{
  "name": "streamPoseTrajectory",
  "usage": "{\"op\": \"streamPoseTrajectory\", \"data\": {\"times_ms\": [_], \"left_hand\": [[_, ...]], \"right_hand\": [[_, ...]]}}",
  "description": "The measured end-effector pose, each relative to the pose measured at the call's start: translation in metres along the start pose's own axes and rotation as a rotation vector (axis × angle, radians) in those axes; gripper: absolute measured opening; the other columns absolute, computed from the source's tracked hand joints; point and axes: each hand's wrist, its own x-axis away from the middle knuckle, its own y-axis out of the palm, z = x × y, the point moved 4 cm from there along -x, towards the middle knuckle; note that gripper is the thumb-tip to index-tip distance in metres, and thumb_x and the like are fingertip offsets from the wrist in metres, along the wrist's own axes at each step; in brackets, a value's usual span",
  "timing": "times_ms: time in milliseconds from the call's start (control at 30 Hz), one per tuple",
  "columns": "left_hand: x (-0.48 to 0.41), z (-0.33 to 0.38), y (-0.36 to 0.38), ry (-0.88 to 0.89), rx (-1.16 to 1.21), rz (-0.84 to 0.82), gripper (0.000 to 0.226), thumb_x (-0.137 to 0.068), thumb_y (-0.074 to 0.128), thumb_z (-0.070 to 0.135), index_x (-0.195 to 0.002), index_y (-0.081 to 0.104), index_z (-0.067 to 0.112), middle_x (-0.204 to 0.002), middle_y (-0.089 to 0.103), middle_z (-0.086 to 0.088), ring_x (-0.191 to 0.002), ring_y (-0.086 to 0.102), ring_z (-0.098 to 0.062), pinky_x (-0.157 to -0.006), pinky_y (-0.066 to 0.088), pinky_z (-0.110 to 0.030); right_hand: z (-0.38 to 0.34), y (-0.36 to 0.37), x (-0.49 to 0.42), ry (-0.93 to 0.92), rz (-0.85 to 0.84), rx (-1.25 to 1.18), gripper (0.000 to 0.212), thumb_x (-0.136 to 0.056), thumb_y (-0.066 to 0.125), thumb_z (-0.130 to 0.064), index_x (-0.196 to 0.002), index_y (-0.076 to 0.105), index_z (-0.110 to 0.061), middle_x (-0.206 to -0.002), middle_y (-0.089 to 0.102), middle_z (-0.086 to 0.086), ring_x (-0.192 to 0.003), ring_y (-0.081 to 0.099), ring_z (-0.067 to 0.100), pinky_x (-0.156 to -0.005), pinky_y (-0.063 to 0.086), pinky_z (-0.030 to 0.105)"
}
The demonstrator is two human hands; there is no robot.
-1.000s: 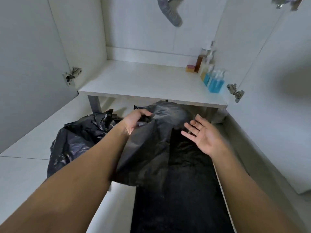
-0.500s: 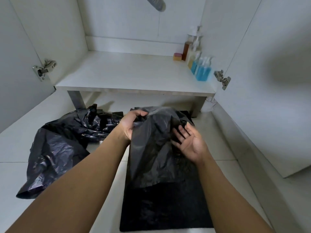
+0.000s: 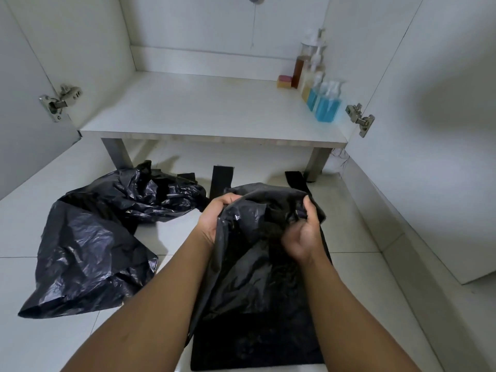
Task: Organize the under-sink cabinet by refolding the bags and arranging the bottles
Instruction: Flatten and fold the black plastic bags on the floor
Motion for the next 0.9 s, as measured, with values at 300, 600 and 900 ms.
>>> {"op": "streamPoseTrajectory", "data": {"times_ms": [300,600,900], "left_hand": [[-0.025,0.029,-0.021,-0.098,-0.199,0.059,0.018,-0.09,0.049,0.01,-0.079,0.062,0.007,-0.065,0.063,-0.014,-0.051,0.063,-0.027,-0.05,0.054,-0.029],[-0.069,-0.002,-0.027,0.174,-0.432,0.085,0.06,-0.091,0.05,-0.009,-0.138,0.044,0.028,-0.117,0.068,-0.011,-0.101,0.066,-0.027,-0.091,0.057,-0.041],[-0.109,-0.073,-0.076,-0.182,-0.429,0.401,0.032,-0.084,0.078,0.015,-0.111,0.068,0.001,-0.1,0.072,-0.016,-0.087,0.071,-0.034,-0.082,0.061,-0.045]], "right_hand": [[-0.101,0.023,-0.007,-0.301,0.125,0.59,0.04,-0.088,0.073,-0.018,-0.127,0.062,-0.015,-0.118,0.072,0.011,-0.105,0.071,0.028,-0.09,0.057,0.043],[-0.112,-0.013,-0.051,-0.416,0.377,1.276,0.068,-0.074,0.084,-0.037,-0.135,0.056,-0.02,-0.123,0.067,0.002,-0.113,0.064,0.021,-0.099,0.052,0.037],[-0.094,-0.061,-0.072,-0.205,0.534,1.257,0.098,-0.071,0.087,-0.042,-0.149,0.035,-0.012,-0.146,0.049,0.011,-0.127,0.053,0.032,-0.106,0.046,0.045]]}}
